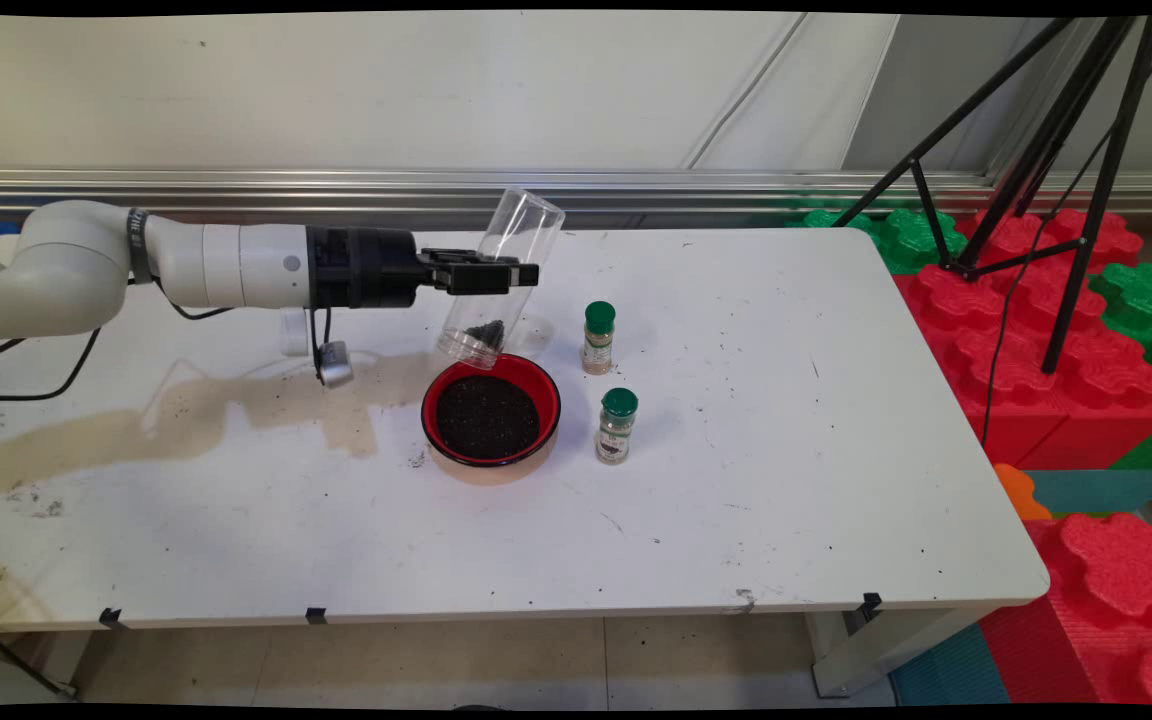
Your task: Pour the black seasoning powder in the red bowl
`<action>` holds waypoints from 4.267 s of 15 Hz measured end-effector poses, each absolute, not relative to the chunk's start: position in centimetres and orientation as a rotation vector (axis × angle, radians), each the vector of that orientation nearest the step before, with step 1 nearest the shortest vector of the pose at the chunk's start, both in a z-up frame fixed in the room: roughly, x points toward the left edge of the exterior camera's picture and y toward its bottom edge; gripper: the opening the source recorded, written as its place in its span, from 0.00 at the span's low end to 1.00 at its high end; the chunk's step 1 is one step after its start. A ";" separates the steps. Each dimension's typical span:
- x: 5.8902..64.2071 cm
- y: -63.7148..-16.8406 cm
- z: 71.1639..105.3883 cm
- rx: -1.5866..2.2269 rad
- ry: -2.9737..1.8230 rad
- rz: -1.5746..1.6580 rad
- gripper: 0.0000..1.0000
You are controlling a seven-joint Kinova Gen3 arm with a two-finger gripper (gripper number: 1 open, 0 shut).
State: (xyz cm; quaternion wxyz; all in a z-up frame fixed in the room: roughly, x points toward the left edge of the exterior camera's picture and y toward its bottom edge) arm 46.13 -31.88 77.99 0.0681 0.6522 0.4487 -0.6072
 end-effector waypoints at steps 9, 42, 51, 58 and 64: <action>45.3 -31.8 79.7 1.952 1.282 -1.880 0.00; 46.1 -31.9 81.9 1.917 1.314 -1.915 0.00; 46.9 -32.8 84.1 1.745 1.687 -1.971 0.00; 47.9 -33.5 84.4 1.526 2.086 -1.987 0.00; 49.1 -34.4 83.5 1.218 2.521 -1.925 0.00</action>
